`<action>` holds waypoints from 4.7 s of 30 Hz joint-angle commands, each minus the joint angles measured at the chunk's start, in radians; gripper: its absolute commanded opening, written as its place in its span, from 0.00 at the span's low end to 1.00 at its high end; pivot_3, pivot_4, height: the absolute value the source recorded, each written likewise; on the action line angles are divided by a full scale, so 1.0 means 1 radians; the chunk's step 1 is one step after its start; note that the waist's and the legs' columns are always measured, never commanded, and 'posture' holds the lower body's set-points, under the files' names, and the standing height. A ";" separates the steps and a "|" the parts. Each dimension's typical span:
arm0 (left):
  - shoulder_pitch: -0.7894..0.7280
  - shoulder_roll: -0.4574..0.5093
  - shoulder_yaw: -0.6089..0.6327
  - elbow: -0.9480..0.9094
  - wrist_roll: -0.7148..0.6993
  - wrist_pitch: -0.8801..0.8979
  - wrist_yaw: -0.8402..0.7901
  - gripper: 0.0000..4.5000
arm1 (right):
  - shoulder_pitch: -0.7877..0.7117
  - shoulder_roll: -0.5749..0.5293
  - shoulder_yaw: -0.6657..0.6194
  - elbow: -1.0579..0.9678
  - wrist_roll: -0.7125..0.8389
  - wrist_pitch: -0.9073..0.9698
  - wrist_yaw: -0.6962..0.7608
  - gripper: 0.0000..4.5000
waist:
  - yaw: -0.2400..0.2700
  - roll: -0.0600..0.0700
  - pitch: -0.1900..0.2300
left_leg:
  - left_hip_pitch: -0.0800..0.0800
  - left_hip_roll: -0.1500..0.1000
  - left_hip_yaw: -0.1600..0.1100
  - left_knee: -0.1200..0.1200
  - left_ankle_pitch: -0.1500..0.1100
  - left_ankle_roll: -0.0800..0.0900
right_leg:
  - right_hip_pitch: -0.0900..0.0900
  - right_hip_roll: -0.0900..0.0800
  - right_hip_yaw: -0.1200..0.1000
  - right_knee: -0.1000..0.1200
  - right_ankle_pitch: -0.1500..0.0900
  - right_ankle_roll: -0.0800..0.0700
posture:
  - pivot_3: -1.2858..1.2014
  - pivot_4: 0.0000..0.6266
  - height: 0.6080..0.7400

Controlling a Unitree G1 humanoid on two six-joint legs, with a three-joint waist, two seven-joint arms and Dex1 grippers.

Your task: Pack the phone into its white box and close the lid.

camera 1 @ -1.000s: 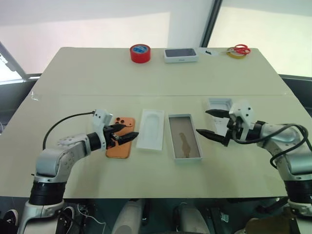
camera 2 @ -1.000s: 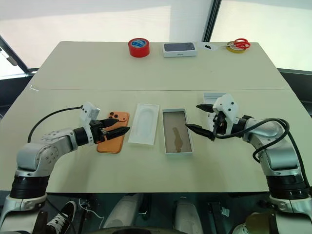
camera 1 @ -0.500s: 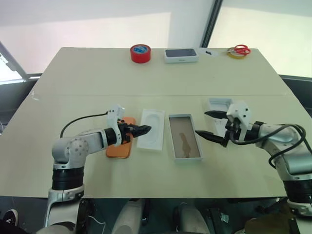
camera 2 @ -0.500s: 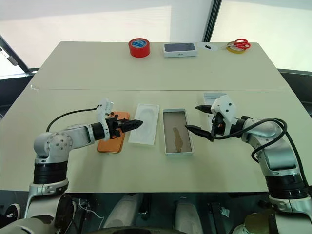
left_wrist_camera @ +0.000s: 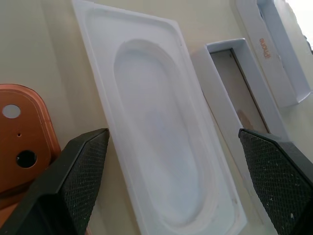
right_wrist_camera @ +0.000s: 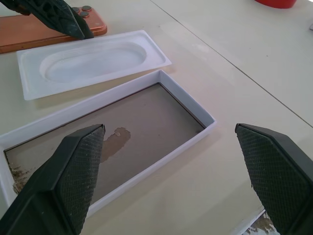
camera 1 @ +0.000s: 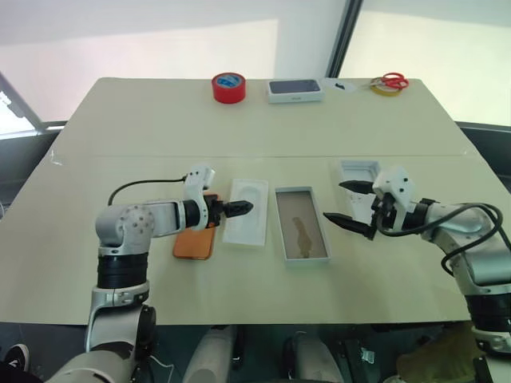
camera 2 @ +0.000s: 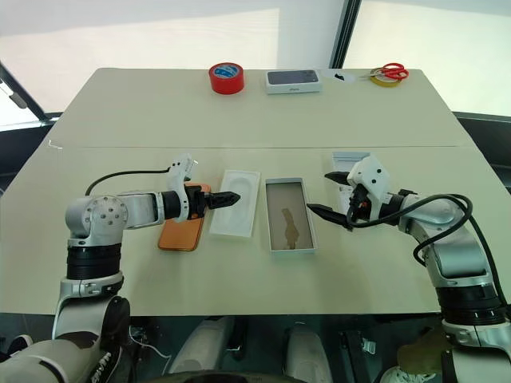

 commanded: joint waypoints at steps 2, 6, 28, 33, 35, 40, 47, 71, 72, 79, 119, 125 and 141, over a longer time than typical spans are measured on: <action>0.011 -0.038 0.054 0.039 -0.017 0.021 0.011 0.99 | -0.012 -0.009 -0.028 -0.032 0.004 -0.014 -0.008 0.99 | 0.000 0.000 0.000 | 0.000 0.000 0.000 0.000 0.000 0.000 | 0.000 0.000 0.000 0.000 0.000 0.000 | 0.52 0.24 0.99; 0.031 -0.056 0.086 0.065 -0.026 0.046 0.015 0.79 | -0.023 -0.015 -0.027 -0.028 -0.001 -0.017 -0.005 1.00 | 0.000 0.000 0.000 | 0.000 0.000 0.000 0.000 0.001 -0.001 | 0.002 0.000 0.000 0.000 0.000 0.000 | 0.52 0.24 0.99; -0.046 -0.136 0.329 0.090 -0.100 0.141 0.102 0.01 | 0.058 -0.026 0.239 -0.113 -0.093 -0.115 0.218 1.00 | 0.000 -0.002 0.000 | 0.002 0.000 0.000 0.000 -0.002 0.002 | 0.001 0.000 -0.001 -0.001 0.000 0.000 | 0.52 0.24 0.99; -0.049 -0.125 0.334 0.043 -0.097 0.160 0.100 0.00 | 0.033 -0.015 0.290 -0.003 -0.151 -0.163 0.237 0.72 | 0.004 -0.002 0.001 | 0.001 0.000 0.000 0.001 0.000 -0.002 | 0.002 0.000 -0.001 -0.001 0.000 0.000 | 0.52 0.24 0.99; -0.041 -0.118 0.314 0.008 -0.096 0.131 0.088 0.00 | 0.024 -0.013 0.293 0.013 -0.149 -0.171 0.252 0.48 | 0.003 -0.002 0.001 | 0.001 -0.001 0.000 0.001 0.000 -0.002 | 0.002 0.000 -0.001 -0.001 0.000 0.000 | 0.52 0.24 0.99; -0.032 -0.128 0.291 -0.068 -0.110 0.054 0.073 0.00 | -0.029 0.029 0.301 0.068 -0.162 -0.193 0.243 0.01 | -0.001 -0.003 0.001 | 0.001 0.000 0.000 0.000 0.001 -0.003 | 0.002 0.000 -0.001 -0.001 0.000 0.001 | 0.52 0.24 0.99; -0.078 -0.171 0.333 -0.017 -0.155 0.043 0.103 0.00 | -0.150 0.152 0.331 0.168 -0.212 -0.232 0.191 0.01 | 0.001 -0.003 0.001 | 0.001 0.000 0.000 0.000 0.001 -0.004 | 0.002 0.000 -0.001 0.000 0.000 0.001 | 0.52 0.24 0.99; -0.078 -0.120 0.061 0.153 -0.074 -0.117 -0.028 0.00 | -0.103 0.015 0.079 0.148 -0.131 -0.200 0.137 0.76 | 0.000 -0.003 0.001 | 0.001 0.000 0.000 -0.001 0.001 -0.004 | 0.002 0.000 -0.001 -0.001 0.000 0.001 | 0.52 0.24 0.99; -0.084 -0.122 0.047 0.172 -0.064 -0.133 -0.035 0.00 | -0.100 0.020 0.073 0.149 -0.136 -0.207 0.121 0.76 | 0.001 -0.003 0.001 | 0.001 0.000 0.000 -0.001 0.001 -0.004 | 0.002 0.000 -0.001 -0.001 0.000 0.001 | 0.52 0.24 0.99; -0.099 -0.147 0.004 0.247 -0.032 -0.197 -0.056 0.00 | -0.043 0.029 0.037 0.092 -0.088 -0.180 0.089 0.76 | 0.001 -0.003 0.001 | 0.000 0.000 0.000 0.000 0.001 -0.004 | 0.004 0.000 -0.001 -0.001 0.000 0.001 | 0.52 0.24 0.99; -0.116 -0.099 -0.014 0.091 -0.054 -0.157 -0.154 0.65 | -0.135 0.156 0.118 0.141 -0.128 -0.230 0.003 0.77 | -0.003 -0.003 0.001 | 0.000 0.000 -0.001 -0.001 0.002 -0.004 | 0.004 0.000 -0.001 -0.001 0.000 0.001 | 0.52 0.24 0.99; -0.017 0.043 -0.071 -0.008 0.091 -0.493 -0.294 0.66 | -0.228 0.250 0.193 0.214 -0.211 -0.261 -0.068 0.55 | -0.013 -0.003 0.001 | 0.001 0.000 -0.001 -0.003 0.003 -0.006 | 0.003 0.001 -0.001 0.000 0.000 0.001 | 0.52 0.24 0.99; 0.208 0.299 0.022 0.009 0.169 -0.928 -0.531 0.66 | -0.224 0.207 0.447 0.260 -0.419 -0.461 0.090 0.01 | -0.005 -0.002 0.001 | 0.001 0.000 -0.001 -0.007 0.001 -0.003 | -0.004 0.000 0.000 -0.001 0.000 0.000 | 0.52 0.24 0.99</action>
